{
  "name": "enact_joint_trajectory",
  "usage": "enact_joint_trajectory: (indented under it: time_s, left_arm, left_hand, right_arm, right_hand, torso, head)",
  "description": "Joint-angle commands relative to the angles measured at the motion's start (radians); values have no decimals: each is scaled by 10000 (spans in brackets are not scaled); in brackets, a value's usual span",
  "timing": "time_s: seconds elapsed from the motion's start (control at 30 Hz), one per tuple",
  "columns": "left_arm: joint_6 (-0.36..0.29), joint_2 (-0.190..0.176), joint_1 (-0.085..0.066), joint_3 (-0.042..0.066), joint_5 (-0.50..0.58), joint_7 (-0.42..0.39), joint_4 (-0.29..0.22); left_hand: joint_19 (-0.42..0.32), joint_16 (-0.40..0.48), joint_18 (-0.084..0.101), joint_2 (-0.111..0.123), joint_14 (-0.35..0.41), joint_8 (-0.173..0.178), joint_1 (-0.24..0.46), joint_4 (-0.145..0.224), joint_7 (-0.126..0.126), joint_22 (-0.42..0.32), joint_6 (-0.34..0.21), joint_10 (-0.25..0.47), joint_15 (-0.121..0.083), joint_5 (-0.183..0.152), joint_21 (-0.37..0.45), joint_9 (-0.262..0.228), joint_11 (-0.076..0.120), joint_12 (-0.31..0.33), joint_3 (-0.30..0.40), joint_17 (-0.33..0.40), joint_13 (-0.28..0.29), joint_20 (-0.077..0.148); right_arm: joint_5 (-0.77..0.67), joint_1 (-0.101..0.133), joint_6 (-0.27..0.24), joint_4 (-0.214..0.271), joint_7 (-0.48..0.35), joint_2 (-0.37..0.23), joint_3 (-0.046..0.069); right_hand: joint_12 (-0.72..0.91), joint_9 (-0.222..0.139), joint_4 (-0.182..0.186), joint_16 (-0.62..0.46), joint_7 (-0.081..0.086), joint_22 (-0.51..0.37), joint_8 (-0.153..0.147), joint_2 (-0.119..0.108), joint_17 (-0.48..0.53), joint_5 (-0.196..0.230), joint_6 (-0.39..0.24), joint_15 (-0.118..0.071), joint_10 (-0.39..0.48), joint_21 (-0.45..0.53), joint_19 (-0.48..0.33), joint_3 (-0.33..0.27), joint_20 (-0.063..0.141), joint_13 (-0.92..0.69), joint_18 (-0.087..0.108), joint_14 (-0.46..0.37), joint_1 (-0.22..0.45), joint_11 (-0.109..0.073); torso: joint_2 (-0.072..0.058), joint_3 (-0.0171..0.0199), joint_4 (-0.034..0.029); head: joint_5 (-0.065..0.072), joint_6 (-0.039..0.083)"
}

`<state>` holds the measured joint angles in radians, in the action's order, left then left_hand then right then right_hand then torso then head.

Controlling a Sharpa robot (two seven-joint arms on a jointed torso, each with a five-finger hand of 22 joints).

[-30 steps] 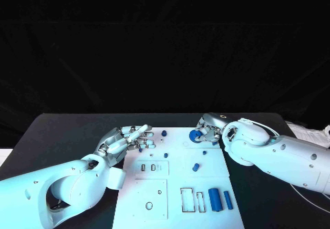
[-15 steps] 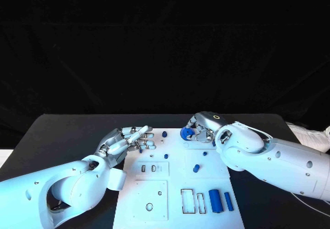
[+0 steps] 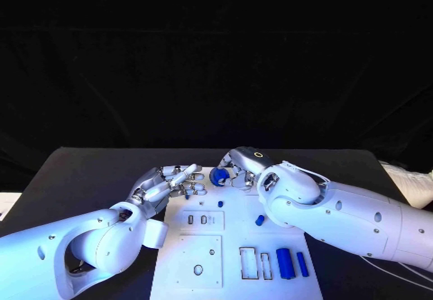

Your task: Assemble the parts on the task board

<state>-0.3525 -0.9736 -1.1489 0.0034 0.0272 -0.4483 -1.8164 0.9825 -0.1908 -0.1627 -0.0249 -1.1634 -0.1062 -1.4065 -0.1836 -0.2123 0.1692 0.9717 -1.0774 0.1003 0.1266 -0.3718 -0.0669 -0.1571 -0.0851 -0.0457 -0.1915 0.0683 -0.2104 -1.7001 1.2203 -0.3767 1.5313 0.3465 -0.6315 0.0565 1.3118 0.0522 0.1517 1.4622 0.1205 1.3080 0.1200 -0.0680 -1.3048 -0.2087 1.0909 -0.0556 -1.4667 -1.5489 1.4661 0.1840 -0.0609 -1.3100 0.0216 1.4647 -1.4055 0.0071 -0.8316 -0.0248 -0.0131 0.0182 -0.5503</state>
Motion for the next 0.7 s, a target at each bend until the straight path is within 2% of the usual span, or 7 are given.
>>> enact_joint_trajectory:
  time_s: [0.03, 0.13, 0.4, 0.7]
  left_arm:
    - [205, 28, -11, 8, 14, -54, -6]
    - [211, 33, -11, 8, 14, -56, -6]
    - [213, 40, -11, 8, 14, -57, 11]
    - [221, 26, -11, 8, 14, -47, 8]
  left_hand:
    - [63, 49, -191, -29, -28, 45, -42, 63, -13, -17, 34, -3, 28, 31, -26, 6, -8, 65, 7, -16, -2, 7]
    - [64, 54, -191, -34, -30, 46, -47, 68, -9, -18, 38, -8, 27, 31, -25, 6, -6, 68, 8, -20, -2, 7]
    - [64, 54, -191, -34, -30, 46, -47, 68, -9, -18, 38, -8, 27, 31, -25, 6, -6, 68, 8, -20, -2, 7]
    - [64, 54, -191, -34, -30, 46, -47, 68, -9, -18, 38, -8, 27, 31, -25, 6, -6, 68, 8, -20, -2, 7]
  right_arm:
    - [-66, -30, 403, -204, -134, 209, -36]
    - [-76, -62, 515, -379, -142, 386, -76]
    - [-143, -157, 777, -777, -95, 775, -147]
    - [-401, -183, 888, -882, 174, 797, -166]
  right_hand:
    - [-41, 669, 115, 0, -302, 2137, 187, 61, 11, 18, 385, -35, -158, -26, 686, 95, 60, -627, -96, 597, 48, -4]
    - [-61, 670, 120, -6, -297, 2135, 178, 60, 23, 31, 375, -32, -150, -25, 685, 98, 58, -616, -96, 594, 68, 0]
    - [-108, 676, 125, -12, -281, 2129, 151, 36, 33, 60, 343, -22, -128, -22, 680, 100, 51, -595, -94, 592, 126, 13]
    - [-310, 673, 164, -39, -211, 2104, 43, -76, 79, 109, 196, 22, -37, -11, 660, 69, 21, -488, -88, 580, 313, 70]
  torso:
    - [-4, 2, -1]
    - [2, -5, -7]
    - [-7, 19, 18]
    - [-5, 24, 38]
  head:
    - [-37, -16]
    - [-53, -31]
    - [-117, -69]
    - [-114, -90]
